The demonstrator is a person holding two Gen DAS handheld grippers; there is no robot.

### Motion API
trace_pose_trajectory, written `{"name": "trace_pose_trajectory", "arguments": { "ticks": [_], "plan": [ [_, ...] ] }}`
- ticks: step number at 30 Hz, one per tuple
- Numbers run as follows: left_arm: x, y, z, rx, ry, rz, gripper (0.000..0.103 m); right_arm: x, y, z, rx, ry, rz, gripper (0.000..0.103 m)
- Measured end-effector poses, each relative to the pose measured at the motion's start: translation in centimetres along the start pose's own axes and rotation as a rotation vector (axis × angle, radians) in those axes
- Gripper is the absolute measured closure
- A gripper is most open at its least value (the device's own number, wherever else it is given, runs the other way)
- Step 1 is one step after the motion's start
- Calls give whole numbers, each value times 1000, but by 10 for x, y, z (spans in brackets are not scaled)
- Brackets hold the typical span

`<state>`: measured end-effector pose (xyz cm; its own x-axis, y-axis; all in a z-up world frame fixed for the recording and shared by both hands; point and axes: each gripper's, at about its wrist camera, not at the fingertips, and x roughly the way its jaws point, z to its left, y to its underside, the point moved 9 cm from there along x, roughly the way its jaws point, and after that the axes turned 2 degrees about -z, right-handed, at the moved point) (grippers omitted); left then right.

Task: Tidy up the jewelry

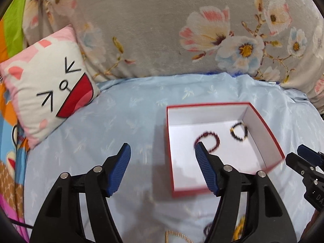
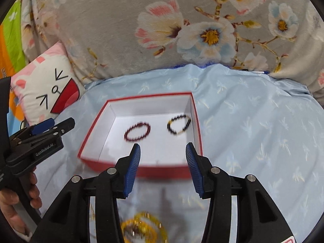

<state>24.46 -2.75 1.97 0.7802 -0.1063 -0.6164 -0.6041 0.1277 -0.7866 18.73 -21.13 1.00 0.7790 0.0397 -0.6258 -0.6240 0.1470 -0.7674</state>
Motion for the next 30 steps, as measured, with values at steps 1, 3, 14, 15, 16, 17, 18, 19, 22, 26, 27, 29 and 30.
{"name": "trace_pose_trajectory", "arguments": {
  "ticks": [1,3,14,15,16,17,18,19,22,26,27,29,30],
  "plan": [
    [-5,9,1,0,-1,8,40,-7,12,0,-10,14,3,57],
    [-14,29,2,6,-13,22,40,-16,32,2,-14,16,17,57],
    [-44,118,-9,0,12,106,40,-42,117,-9,19,29,101,57],
    [-45,122,-11,-12,24,106,39,-43,122,-10,24,30,108,57],
    [-46,127,-16,-13,42,112,36,-43,126,-12,28,31,115,57],
    [-46,131,-20,-13,53,118,34,-43,131,-14,35,31,123,57],
    [-46,134,-25,-14,65,121,34,-43,136,-16,44,30,131,57],
    [-46,137,-30,-14,79,127,34,-43,139,-18,51,27,137,57],
    [-39,142,-44,-18,113,147,34,-42,146,-20,58,31,148,57],
    [-27,145,-55,-31,133,171,34,-42,149,-21,60,31,153,57],
    [-23,146,-56,-39,138,176,34,-42,149,-21,61,29,153,57],
    [-19,147,-57,-57,154,182,37,-41,150,-21,62,27,156,57],
    [-17,147,-57,-64,158,186,41,-40,150,-21,63,25,158,57]
  ]
}}
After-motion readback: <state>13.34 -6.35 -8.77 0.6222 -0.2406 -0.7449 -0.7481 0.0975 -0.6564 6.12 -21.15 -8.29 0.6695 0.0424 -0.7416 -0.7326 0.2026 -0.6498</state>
